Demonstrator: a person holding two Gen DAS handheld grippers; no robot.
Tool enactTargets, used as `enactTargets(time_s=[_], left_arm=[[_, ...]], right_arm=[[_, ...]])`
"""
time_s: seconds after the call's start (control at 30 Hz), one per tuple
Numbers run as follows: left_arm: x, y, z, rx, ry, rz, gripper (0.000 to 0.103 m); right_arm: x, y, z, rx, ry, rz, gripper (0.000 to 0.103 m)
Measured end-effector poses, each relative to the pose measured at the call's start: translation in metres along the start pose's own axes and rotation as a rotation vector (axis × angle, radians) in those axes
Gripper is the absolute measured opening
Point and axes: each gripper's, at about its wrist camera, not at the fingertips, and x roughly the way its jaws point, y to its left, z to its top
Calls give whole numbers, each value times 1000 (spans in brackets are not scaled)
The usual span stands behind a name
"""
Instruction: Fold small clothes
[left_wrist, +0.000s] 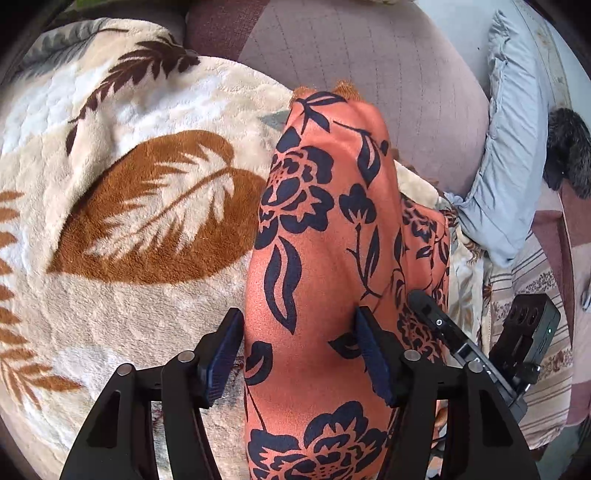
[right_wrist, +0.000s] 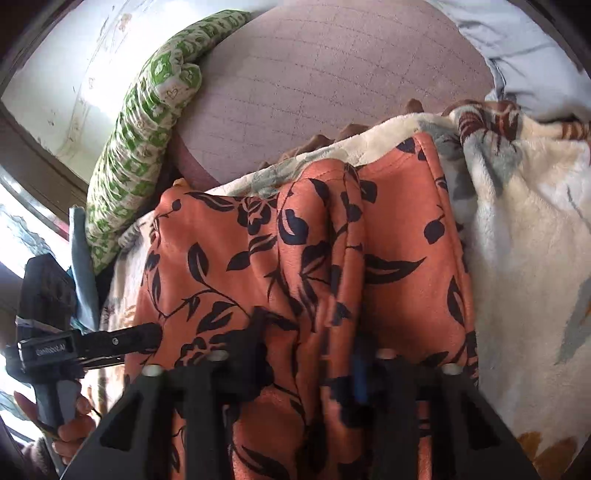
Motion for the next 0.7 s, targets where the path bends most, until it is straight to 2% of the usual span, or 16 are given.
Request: enactTargets(time_s=[0.07,0.13,0.23,0.3,0.4,0.53,0.6,0.7], left_arm=[[-8,-9,-2,27,-26,2,44],[-17,-22,-7,70,-56,11,41],[-26,-40,-11,104,-101,26,41],[-22,-50,-11,131,-116,53,41],[-4,-70,-11,195,-111,156,41],[19,-94,-21,307,-130,292,47],[24,-102,-29,356,-156,344,49],[26,-107,-32,371,-165,368,50]], right_arm=[[-11,4,-1,-7,-37,-6,17],[-27,6,0,-4,-80,5,16],[-58,3,9,16,-169,15,16],[-70,-1,18,11,-200,-9,16],[-62,-12,25,9,-169,-76,16],[-33,-42,15,51,-117,-150,18],[-27,-58,10,102,-124,-146,29],[-32,-67,9,146,-129,-102,33]])
